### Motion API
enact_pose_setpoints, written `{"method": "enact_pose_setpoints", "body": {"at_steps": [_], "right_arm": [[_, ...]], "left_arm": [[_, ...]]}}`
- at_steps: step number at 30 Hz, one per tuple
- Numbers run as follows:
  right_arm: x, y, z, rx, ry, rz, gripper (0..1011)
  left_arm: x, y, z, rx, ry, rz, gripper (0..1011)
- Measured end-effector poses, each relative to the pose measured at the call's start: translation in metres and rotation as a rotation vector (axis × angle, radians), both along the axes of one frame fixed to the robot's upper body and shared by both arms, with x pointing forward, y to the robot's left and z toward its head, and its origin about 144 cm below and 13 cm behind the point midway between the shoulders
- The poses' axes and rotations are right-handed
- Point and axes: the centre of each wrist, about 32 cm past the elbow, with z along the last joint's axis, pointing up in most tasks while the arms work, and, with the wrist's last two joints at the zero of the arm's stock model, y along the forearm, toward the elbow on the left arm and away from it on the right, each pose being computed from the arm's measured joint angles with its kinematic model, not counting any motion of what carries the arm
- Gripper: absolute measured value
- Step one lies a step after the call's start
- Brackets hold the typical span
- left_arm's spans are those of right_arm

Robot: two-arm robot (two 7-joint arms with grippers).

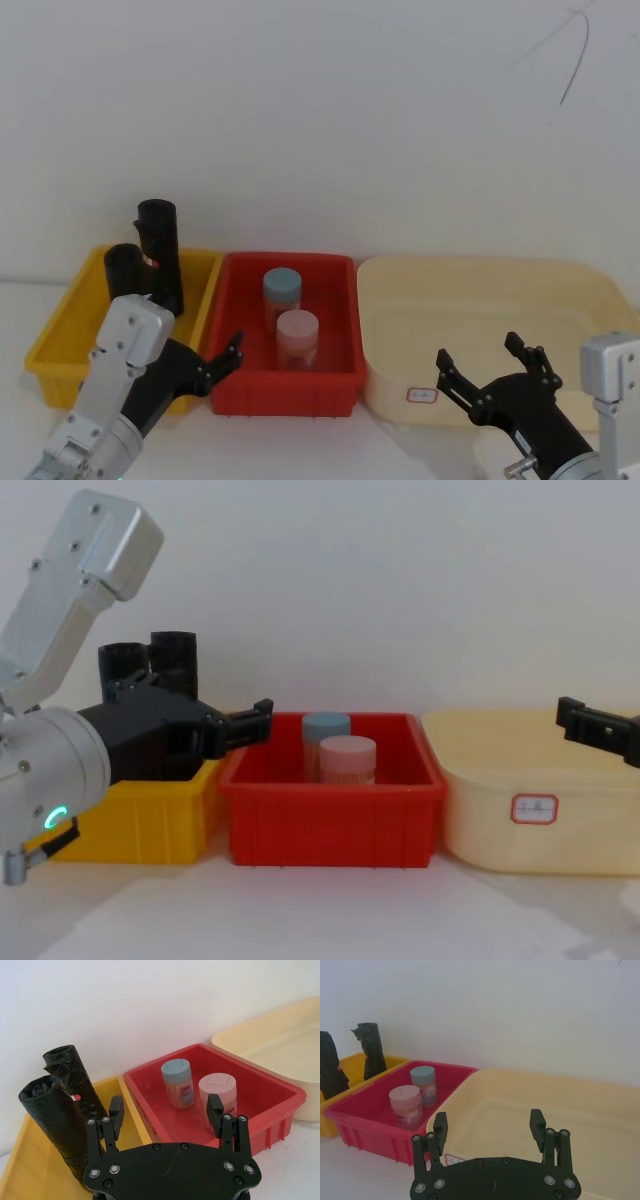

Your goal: Pick up the garbage bag with the one hand and transfer it to the other hand.

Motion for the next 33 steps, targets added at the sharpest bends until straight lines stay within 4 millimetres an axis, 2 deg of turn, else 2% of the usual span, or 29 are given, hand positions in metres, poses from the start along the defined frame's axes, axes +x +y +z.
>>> {"method": "enact_pose_setpoints", "body": {"at_steps": [23,33], "right_arm": [[0.0,0.0,0.0,0.0,0.0,0.0,1000],[0.0,0.0,0.0,0.0,0.0,0.0,1000]], "left_arm": [[0.0,0.0,0.0,0.001,0.0,0.0,1001],[0.0,0.011,0.001,0.024,-0.001,0.011,1001]]}}
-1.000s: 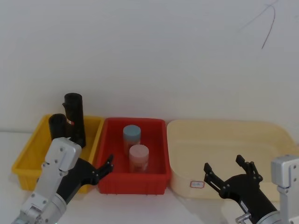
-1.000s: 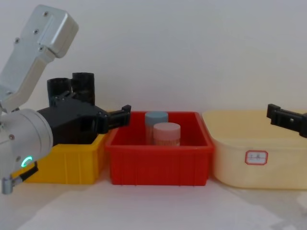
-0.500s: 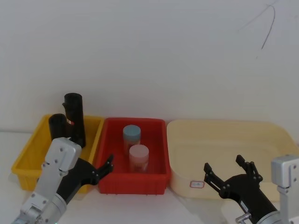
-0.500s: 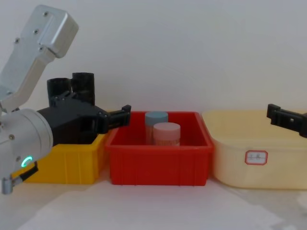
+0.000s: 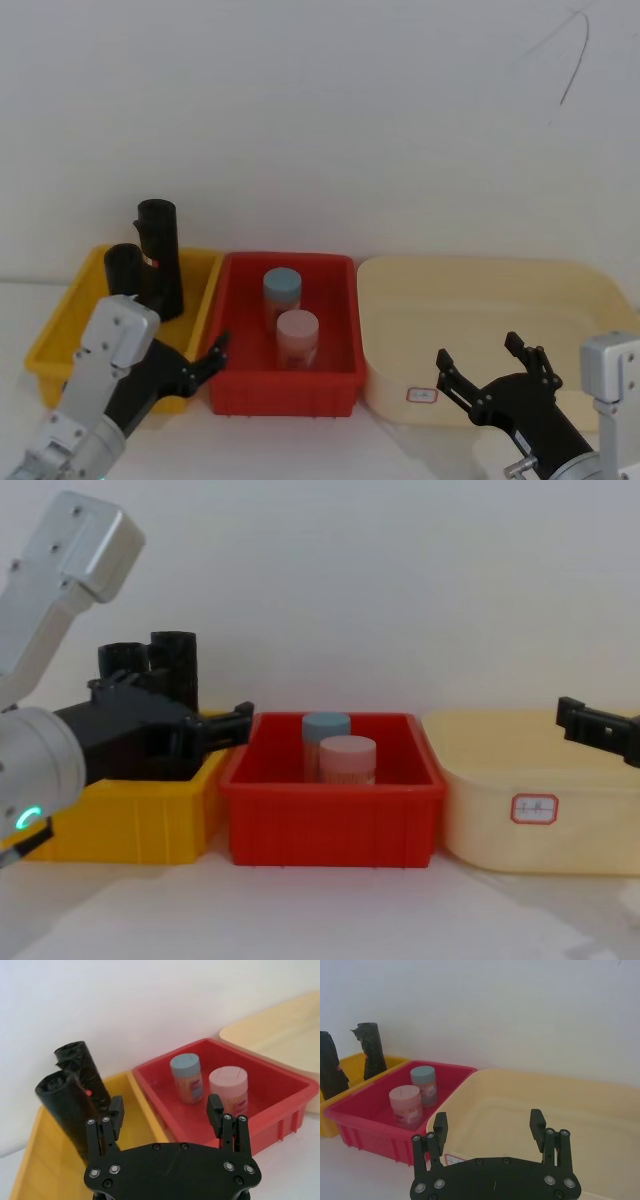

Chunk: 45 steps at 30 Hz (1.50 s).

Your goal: Pick up the garbage bag with the one hand and transfer it to the other hand.

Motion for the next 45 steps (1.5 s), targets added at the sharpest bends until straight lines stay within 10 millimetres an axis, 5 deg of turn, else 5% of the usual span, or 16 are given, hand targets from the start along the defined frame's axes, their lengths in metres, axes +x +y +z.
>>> {"method": "enact_pose_setpoints", "body": {"at_steps": [21,45], "right_arm": [[0.0,0.0,0.0,0.0,0.0,0.0,1000],[0.0,0.0,0.0,0.0,0.0,0.0,1000]], "left_arm": [[-0.006,0.045,-0.002,-0.003,0.025,0.1,1001],[0.029,0.061,-0.004,-0.03,0.009,0.1,1001]]}}
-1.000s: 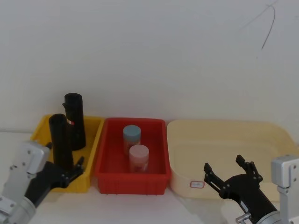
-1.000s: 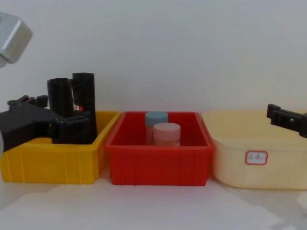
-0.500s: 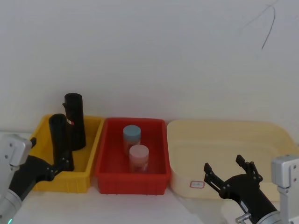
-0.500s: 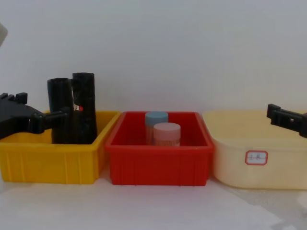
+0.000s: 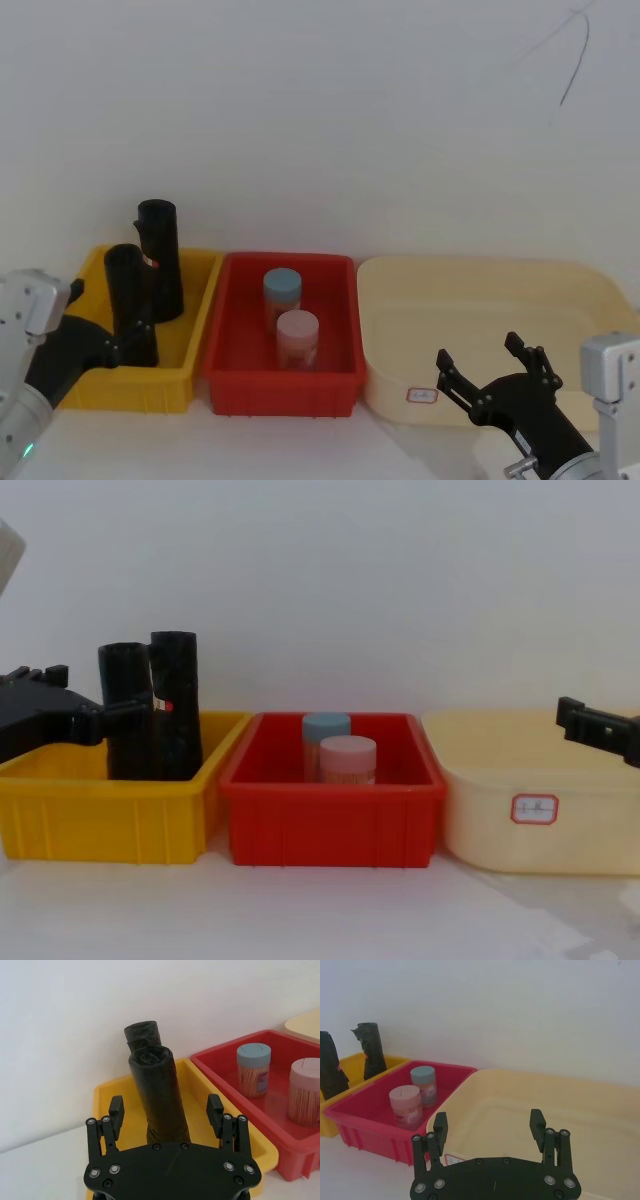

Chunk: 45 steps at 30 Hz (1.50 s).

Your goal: Pick up the garbage bag with the one hand and transfer it to the other hand.

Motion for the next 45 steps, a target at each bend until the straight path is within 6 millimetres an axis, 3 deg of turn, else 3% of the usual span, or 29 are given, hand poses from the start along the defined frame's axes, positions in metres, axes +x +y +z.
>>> {"method": "enact_pose_setpoints", "body": {"at_steps": [28,34,45], "right_arm": [[0.0,0.0,0.0,0.0,0.0,0.0,1000],[0.0,0.0,0.0,0.0,0.0,0.0,1000],[0.0,0.0,0.0,0.0,0.0,0.0,1000]], "left_arm": [[0.045,-0.005,-0.001,-0.026,-0.037,-0.026,985],[0.051,-0.007,-0.002,-0.039,-0.042,-0.027,867],[0.058,-0.01,-0.002,-0.068,-0.045,-0.031,533]]}}
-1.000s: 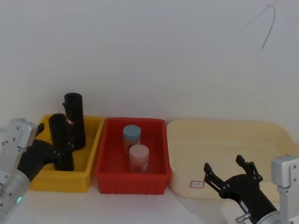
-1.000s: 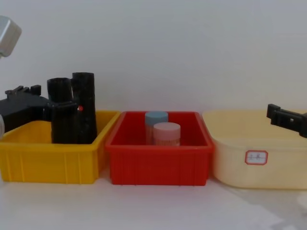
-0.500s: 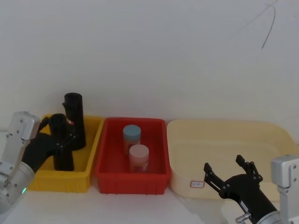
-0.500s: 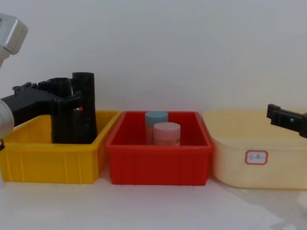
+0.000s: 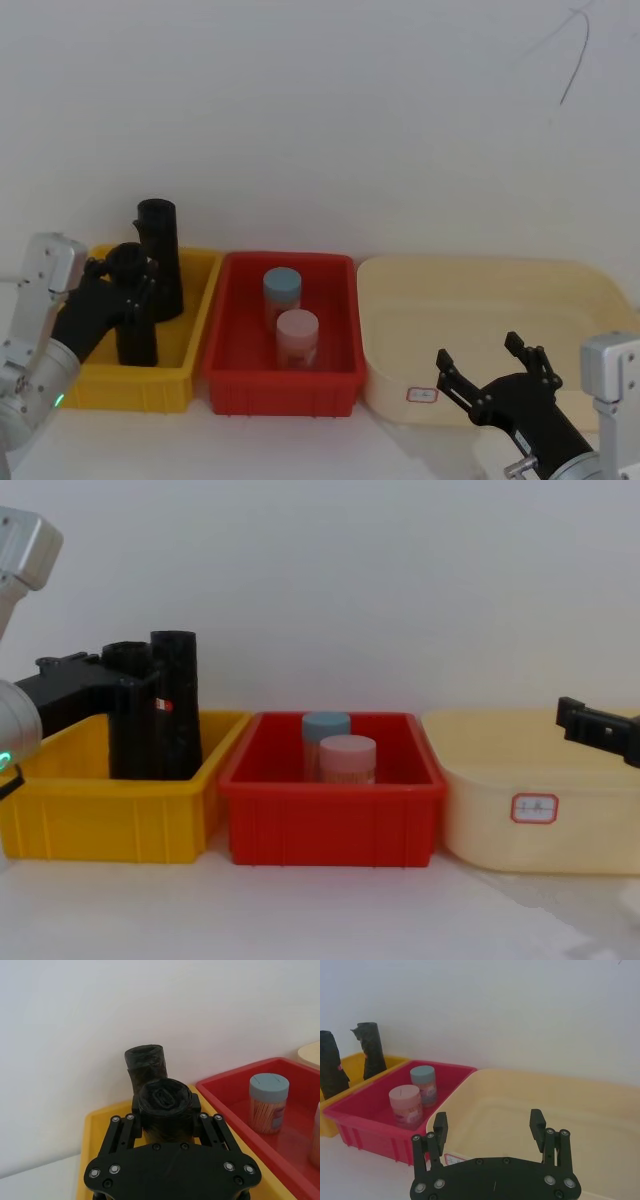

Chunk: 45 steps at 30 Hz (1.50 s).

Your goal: Pick up the garbage bag with the one hand and transfer it to the other hand.

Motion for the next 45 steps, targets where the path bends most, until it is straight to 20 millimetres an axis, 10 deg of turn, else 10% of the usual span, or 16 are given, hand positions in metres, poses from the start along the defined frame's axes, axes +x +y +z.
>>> {"method": "enact_pose_setpoints", "body": {"at_steps": [45], "right_arm": [[-0.001,0.0,0.0,-0.001,-0.005,0.005,1000]], "left_arm": [[-0.008,-0.032,0.081,-0.041,-0.274,-0.299,377]]}}
